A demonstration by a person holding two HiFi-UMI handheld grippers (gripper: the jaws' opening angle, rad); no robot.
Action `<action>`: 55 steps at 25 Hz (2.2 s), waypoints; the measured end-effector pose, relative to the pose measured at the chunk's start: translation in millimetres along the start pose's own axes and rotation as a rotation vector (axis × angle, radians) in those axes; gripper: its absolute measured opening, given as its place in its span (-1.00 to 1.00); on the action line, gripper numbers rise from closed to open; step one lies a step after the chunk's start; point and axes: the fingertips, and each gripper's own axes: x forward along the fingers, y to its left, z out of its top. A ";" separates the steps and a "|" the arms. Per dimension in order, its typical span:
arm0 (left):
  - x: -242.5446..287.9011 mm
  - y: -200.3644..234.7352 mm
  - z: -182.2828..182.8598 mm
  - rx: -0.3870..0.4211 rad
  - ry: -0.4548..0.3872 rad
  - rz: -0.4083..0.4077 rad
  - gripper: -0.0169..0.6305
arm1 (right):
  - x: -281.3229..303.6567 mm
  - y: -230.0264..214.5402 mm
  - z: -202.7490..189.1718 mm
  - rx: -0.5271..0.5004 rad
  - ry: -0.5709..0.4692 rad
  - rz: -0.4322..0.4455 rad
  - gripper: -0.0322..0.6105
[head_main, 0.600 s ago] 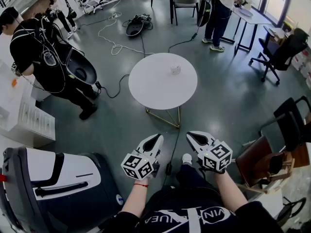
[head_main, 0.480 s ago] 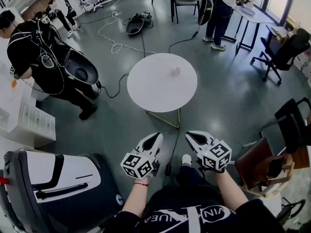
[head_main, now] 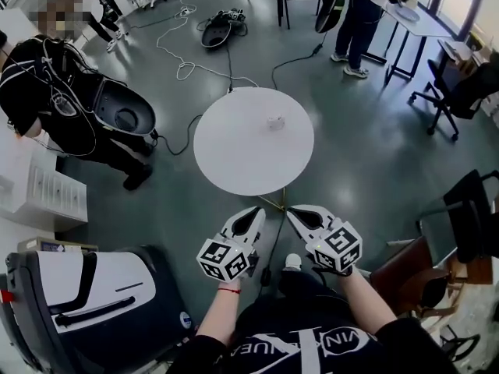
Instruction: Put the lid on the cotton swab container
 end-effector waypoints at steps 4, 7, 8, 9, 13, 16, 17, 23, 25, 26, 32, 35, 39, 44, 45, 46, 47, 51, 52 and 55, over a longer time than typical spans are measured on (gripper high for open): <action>29.9 10.4 5.2 0.003 0.003 0.026 -0.92 | 2.7 -32.6 4.2 -0.005 0.002 0.002 -0.89; 47.1 14.1 9.3 -0.011 -0.003 0.043 -0.92 | 0.0 -57.2 6.8 0.028 -0.006 0.006 -0.89; 51.3 13.6 8.5 -0.015 0.003 0.046 -0.92 | -2.2 -63.6 6.4 0.043 -0.008 0.009 -0.89; 53.3 14.0 6.8 -0.014 0.015 0.046 -0.92 | -3.1 -67.2 5.2 0.054 -0.008 0.010 -0.89; 17.7 45.5 1.7 0.007 0.041 0.040 -0.92 | 26.5 -39.1 -9.0 0.057 0.006 -0.004 -0.89; -1.5 73.1 5.9 0.007 0.027 0.038 -0.92 | 55.5 -26.1 -14.6 0.065 0.006 -0.025 -0.89; 6.5 75.0 8.2 0.007 0.029 0.042 -0.92 | 56.2 -35.3 -11.8 0.072 0.004 -0.023 -0.89; 65.7 92.0 23.6 -0.009 0.048 0.018 -0.92 | 73.3 -87.8 12.2 0.065 0.027 -0.016 -0.89; 96.6 96.5 32.1 0.006 0.067 -0.004 -0.92 | 81.0 -115.3 23.3 0.054 0.038 -0.020 -0.89; 108.6 100.8 37.7 0.017 0.075 -0.016 -0.92 | 87.3 -125.1 28.6 0.051 0.041 -0.019 -0.89; 150.2 141.4 64.0 0.045 0.102 -0.090 -0.92 | 140.6 -155.1 51.2 0.071 0.047 -0.034 -0.89; 174.4 158.3 70.1 0.041 0.122 -0.122 -0.92 | 163.1 -176.4 57.8 0.085 0.053 -0.057 -0.89; 197.2 175.9 72.3 0.038 0.147 -0.164 -0.92 | 184.8 -195.6 61.0 0.113 0.053 -0.090 -0.89; 217.3 190.8 74.1 0.039 0.175 -0.198 -0.92 | 203.0 -208.0 61.9 0.140 0.061 -0.117 -0.89; 220.5 190.7 72.7 0.038 0.183 -0.203 -0.92 | 204.3 -209.8 60.9 0.144 0.067 -0.116 -0.89; 223.8 190.6 71.3 0.037 0.189 -0.208 -0.92 | 205.4 -212.1 60.0 0.147 0.072 -0.114 -0.89; 227.2 190.8 70.1 0.036 0.194 -0.211 -0.92 | 206.7 -215.0 59.3 0.147 0.076 -0.112 -0.89; 240.3 198.0 66.7 0.024 0.202 -0.193 -0.92 | 216.5 -228.2 57.1 0.142 0.094 -0.084 -0.89; 243.3 200.3 66.1 0.021 0.205 -0.182 -0.92 | 219.2 -231.5 56.6 0.140 0.101 -0.074 -0.89; 252.0 207.7 63.6 0.011 0.214 -0.144 -0.92 | 227.4 -241.1 57.1 0.135 0.127 -0.038 -0.89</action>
